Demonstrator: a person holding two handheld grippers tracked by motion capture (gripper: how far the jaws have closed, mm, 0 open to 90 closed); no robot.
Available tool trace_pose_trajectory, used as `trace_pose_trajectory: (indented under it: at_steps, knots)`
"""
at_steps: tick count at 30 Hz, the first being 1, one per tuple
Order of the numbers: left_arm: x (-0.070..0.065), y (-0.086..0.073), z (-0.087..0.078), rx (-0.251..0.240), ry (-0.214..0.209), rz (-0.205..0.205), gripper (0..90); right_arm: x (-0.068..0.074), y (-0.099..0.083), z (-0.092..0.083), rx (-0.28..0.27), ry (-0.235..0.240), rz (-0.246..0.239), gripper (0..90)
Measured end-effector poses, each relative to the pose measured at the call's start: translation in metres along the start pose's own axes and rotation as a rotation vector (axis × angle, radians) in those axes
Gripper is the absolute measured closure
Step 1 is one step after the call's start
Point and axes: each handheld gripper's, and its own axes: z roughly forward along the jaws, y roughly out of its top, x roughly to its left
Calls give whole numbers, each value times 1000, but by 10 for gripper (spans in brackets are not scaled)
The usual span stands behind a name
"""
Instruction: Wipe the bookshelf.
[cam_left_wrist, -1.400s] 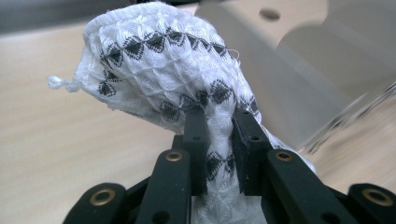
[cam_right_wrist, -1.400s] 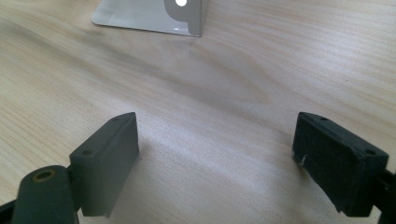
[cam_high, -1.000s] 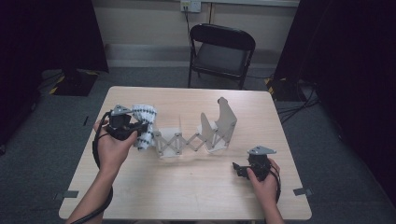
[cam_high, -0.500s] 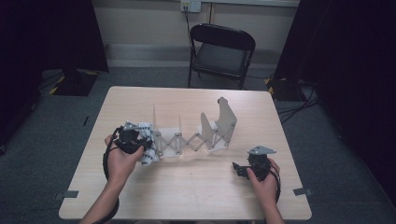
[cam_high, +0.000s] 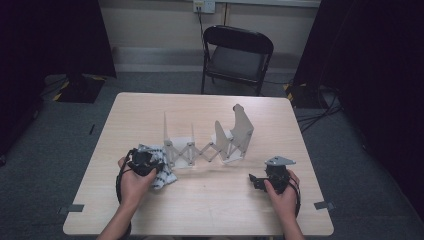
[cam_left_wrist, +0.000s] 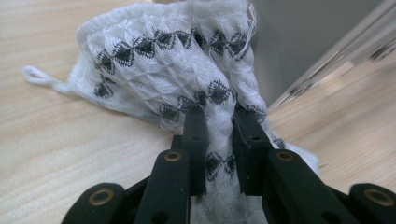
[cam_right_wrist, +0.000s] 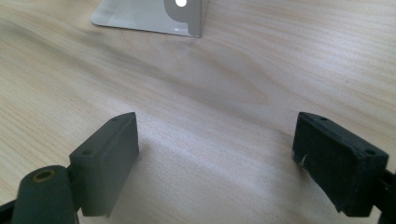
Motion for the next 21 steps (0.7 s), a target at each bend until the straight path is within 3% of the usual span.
trace_pose_trajectory:
  at_steps: [2, 4, 8, 16, 21]
  knots:
    - [2, -2, 1, -8, -8, -16, 768, 0, 0, 0, 0, 0, 1, 138]
    - [3, -3, 1, -6, -9, -7, 767, 0, 0, 0, 0, 0, 0, 138]
    - [10, 6, -10, -28, -3, -19, 767, 0, 0, 0, 0, 0, 1, 138]
    - [15, 54, -55, -162, 15, 2, 767, 0, 0, 0, 0, 0, 0, 139]
    - [5, 79, -65, -224, 11, 36, 762, 0, 0, 0, 0, 0, 0, 139]
